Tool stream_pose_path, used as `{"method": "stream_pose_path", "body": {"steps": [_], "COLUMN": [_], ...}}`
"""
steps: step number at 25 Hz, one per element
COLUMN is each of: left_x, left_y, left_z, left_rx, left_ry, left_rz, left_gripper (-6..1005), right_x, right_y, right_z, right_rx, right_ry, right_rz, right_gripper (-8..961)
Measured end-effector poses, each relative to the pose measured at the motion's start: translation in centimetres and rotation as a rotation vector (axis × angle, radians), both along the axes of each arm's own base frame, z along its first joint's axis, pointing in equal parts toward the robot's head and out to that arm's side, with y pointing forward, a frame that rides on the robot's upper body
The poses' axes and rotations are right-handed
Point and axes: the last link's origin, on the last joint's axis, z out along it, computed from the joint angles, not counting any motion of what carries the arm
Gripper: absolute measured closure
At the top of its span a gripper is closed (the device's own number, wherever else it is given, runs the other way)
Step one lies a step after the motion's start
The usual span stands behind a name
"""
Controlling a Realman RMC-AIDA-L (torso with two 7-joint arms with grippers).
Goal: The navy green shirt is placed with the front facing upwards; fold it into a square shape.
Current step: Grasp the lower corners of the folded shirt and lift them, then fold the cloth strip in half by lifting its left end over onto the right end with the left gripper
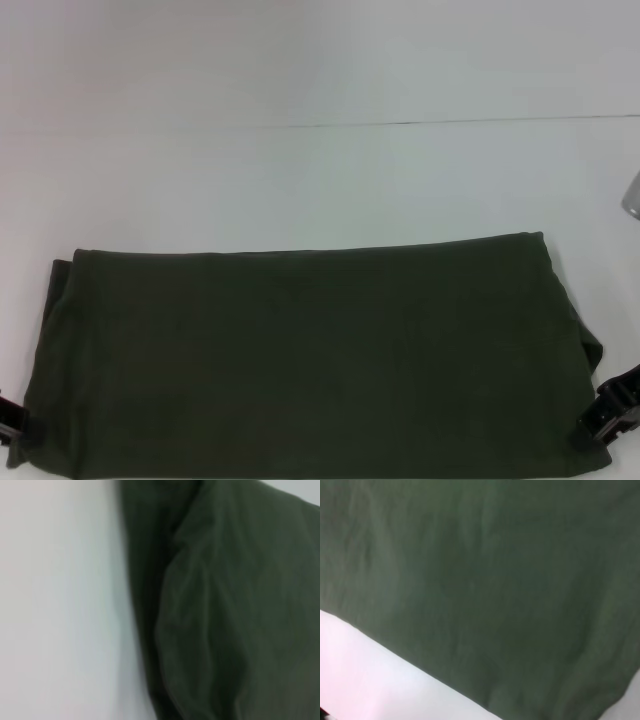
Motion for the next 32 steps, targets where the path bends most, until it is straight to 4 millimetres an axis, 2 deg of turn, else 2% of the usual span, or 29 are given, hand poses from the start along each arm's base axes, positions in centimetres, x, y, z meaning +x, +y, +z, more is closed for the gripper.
{"method": "stream_pose_path", "body": {"steps": [3, 5, 9, 11, 14, 16, 22, 26, 32], "left_x": [-0.1, -0.1, -0.3, 0.0, 0.8, 1.4, 2.2, 1.7, 1.4], "left_y": [0.0, 0.1, 0.6, 1.1, 2.3, 2.9, 4.2, 4.5, 4.4], "left_z": [0.1, 0.3, 2.8, 4.0, 4.6, 4.4, 3.0, 2.5, 2.4], "left_rx": [-0.005, 0.002, 0.102, 0.169, 0.233, 0.239, 0.234, 0.191, 0.154], "left_ry": [0.018, 0.024, 0.031, 0.002, -0.06, -0.085, -0.117, -0.065, -0.013], "left_rz": [0.005, 0.004, 0.015, 0.002, -0.059, -0.101, -0.17, -0.097, -0.03], "left_gripper": [947, 869, 718, 651, 550, 337, 90, 81, 67], "right_x": [-0.1, -0.2, -0.4, -0.8, -1.4, -2.3, -4.7, -5.0, -4.0], "right_y": [0.1, 0.3, 0.6, 1.0, 1.8, 2.3, 2.5, 1.9, 1.4], "right_z": [0.8, 1.6, 3.9, 5.0, 5.6, 4.8, 1.3, -1.1, -4.6], "right_rx": [0.001, 0.009, 0.062, 0.119, 0.211, 0.251, 0.333, 0.394, 0.431], "right_ry": [-0.008, -0.015, -0.001, 0.052, 0.185, 0.314, 0.672, 0.753, 0.67], "right_rz": [0.004, 0.005, 0.008, 0.025, 0.076, 0.143, 0.407, 0.554, 0.734], "right_gripper": [672, 620, 457, 365, 237, 151, 155, 155, 154]}}
